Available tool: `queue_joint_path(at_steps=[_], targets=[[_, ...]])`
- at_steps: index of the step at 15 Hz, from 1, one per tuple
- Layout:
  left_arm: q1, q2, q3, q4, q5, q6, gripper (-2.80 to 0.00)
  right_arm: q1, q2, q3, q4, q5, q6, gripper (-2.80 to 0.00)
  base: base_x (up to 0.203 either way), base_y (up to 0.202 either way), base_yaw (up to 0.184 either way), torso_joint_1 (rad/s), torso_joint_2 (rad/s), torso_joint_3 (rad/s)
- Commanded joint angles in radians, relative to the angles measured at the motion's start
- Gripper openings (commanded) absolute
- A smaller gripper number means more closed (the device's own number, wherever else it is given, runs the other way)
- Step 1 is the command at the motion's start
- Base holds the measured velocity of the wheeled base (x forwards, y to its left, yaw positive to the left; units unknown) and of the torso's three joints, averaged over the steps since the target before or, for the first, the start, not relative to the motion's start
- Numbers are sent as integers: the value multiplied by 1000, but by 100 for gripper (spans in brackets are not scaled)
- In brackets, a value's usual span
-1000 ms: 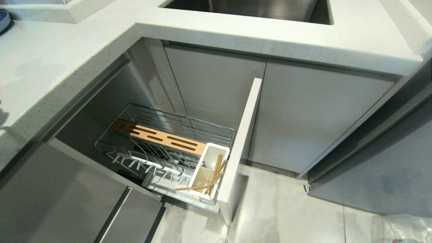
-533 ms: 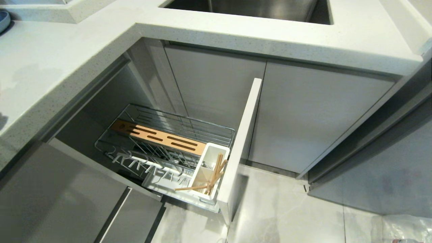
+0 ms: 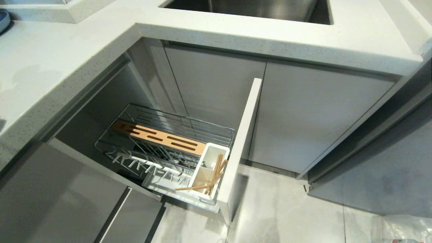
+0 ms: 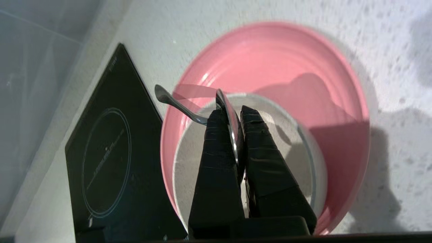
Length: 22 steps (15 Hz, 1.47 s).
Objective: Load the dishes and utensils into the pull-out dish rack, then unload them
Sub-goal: Take the spoon out of the cupboard
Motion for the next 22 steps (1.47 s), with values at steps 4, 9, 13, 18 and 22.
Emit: queue_joint_path(at_steps=[4,9,13,18,22], targets=[[0,5,-31,-19,5,4,-280,0,0,2,0,0,1,-280,0,0,0,0,0,0],[-5,50,-49,-19,3,7,-280,0,0,2,0,0,1,-280,0,0,0,0,0,0],[-5,58,-54,-18,3,8,-280,0,0,2,0,0,1,-280,0,0,0,0,0,0],[-5,58,-53,-13,3,13,-280,0,0,2,0,0,1,-280,0,0,0,0,0,0],[-5,57,-51,-13,3,13,-280,0,0,2,0,0,1,-280,0,0,0,0,0,0]])
